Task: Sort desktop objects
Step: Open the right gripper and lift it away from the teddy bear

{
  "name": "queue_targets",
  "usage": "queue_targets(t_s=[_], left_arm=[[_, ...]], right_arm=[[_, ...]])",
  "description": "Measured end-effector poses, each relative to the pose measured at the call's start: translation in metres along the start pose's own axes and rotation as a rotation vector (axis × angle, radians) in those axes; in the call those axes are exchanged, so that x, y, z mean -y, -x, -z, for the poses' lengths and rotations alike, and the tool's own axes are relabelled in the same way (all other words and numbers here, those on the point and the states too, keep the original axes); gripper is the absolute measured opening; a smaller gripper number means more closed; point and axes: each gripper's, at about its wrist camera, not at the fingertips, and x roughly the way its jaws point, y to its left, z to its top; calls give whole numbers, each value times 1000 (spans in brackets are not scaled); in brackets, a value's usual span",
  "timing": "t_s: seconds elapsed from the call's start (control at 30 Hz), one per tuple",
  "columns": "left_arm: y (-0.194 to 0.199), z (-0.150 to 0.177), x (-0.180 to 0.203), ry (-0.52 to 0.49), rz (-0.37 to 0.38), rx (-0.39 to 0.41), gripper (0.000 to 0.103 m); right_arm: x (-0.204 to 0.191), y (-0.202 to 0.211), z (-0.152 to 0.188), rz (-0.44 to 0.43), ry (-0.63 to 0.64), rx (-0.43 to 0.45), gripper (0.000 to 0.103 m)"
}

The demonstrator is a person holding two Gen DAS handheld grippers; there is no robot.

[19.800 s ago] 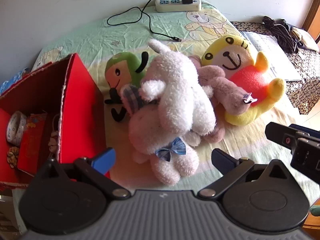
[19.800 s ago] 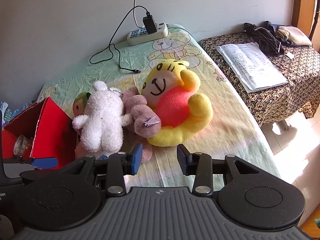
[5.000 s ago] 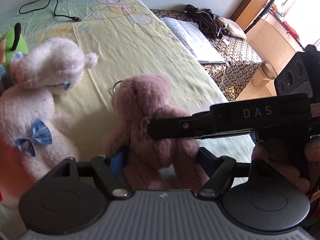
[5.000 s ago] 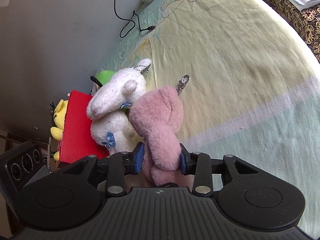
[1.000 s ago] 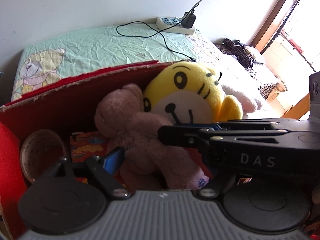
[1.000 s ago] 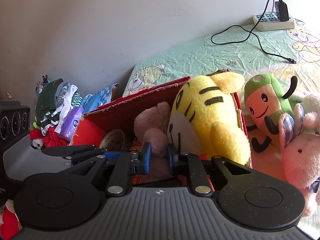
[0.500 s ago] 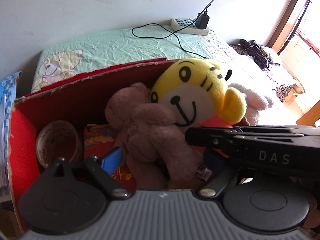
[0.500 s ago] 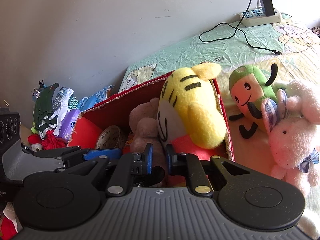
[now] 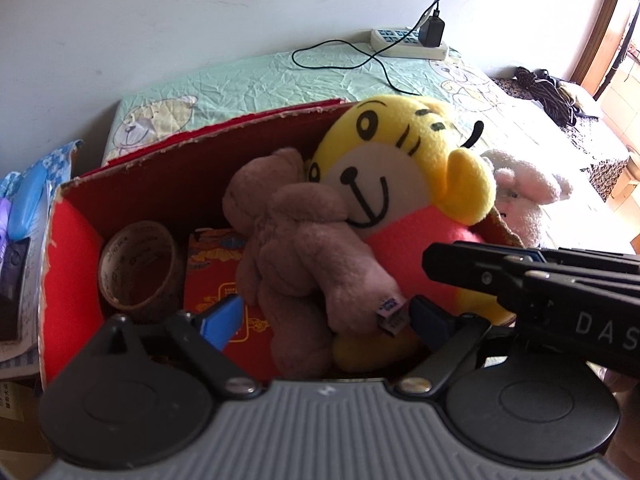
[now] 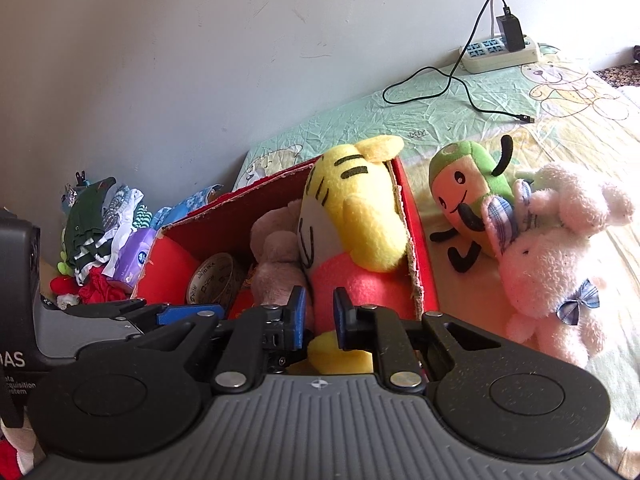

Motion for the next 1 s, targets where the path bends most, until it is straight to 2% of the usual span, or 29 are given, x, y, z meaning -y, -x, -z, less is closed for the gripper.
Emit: queue_targets(t_s=[0.4,0.83,1.0], left_arm=[[8,5,20,-26,-75,11,96],[20,7,20,-8,-120,16,96],[19,8,13,17,-143,-5,96]], right_arm=[[8,18,11,25,-22,73,22],[4,27,14,34,-17,85,25],[-3,27,14,60,6,82,26]])
